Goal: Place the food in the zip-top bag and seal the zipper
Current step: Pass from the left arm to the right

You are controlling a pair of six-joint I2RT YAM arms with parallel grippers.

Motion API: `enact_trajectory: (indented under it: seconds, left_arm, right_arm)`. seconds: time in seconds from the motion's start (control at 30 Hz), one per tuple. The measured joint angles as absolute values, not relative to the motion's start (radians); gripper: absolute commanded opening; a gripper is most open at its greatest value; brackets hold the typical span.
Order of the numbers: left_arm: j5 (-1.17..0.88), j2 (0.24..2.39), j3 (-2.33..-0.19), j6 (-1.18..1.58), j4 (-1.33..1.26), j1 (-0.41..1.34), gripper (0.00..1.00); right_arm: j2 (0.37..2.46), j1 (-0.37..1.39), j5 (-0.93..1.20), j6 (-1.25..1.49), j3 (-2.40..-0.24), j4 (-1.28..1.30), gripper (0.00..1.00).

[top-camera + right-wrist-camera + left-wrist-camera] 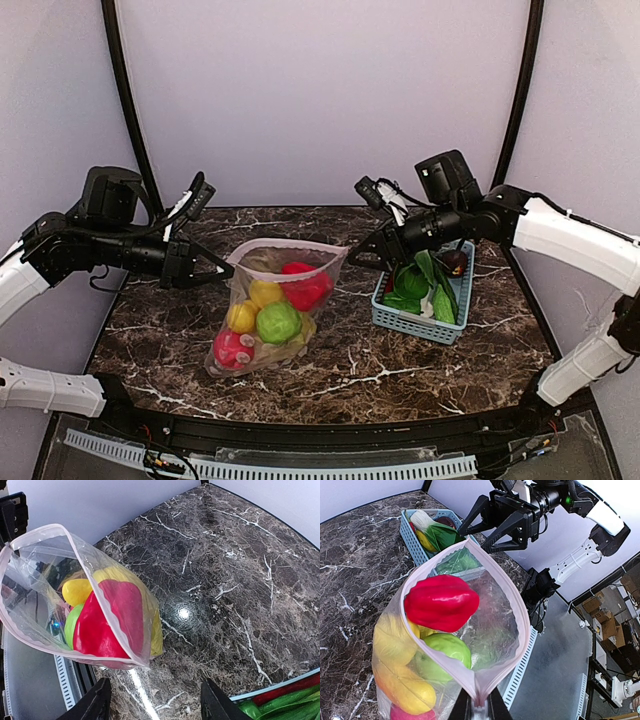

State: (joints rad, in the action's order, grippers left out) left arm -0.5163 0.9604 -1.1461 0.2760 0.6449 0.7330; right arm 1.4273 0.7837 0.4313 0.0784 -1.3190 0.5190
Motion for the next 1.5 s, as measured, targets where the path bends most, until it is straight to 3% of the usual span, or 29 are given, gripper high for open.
enact_trajectory:
  seconds: [0.57,0.9,1.13,1.5]
  left_arm:
    - [-0.516,0.961,-1.163,0.275,0.667,0.733,0.01]
    - [-0.516,0.967,-1.169,0.275,0.676,0.733,0.01]
    - [-0.515,0.968,-1.174,0.275,0.684,0.733,0.01]
    - [-0.515,0.975,-1.177,0.275,0.684,0.733,0.01]
  right_arm:
    - [1.459,0.729,0.633,0.017,-1.303,0.418,0.42]
    - [1.489,0.729,0.694,-0.007,-1.314,0.405,0.4]
    - [1.511,0.729,0.74,-0.008,-1.314,0.395,0.29]
    - [1.519,0.73,0.793,-0.001,-1.314,0.336,0.27]
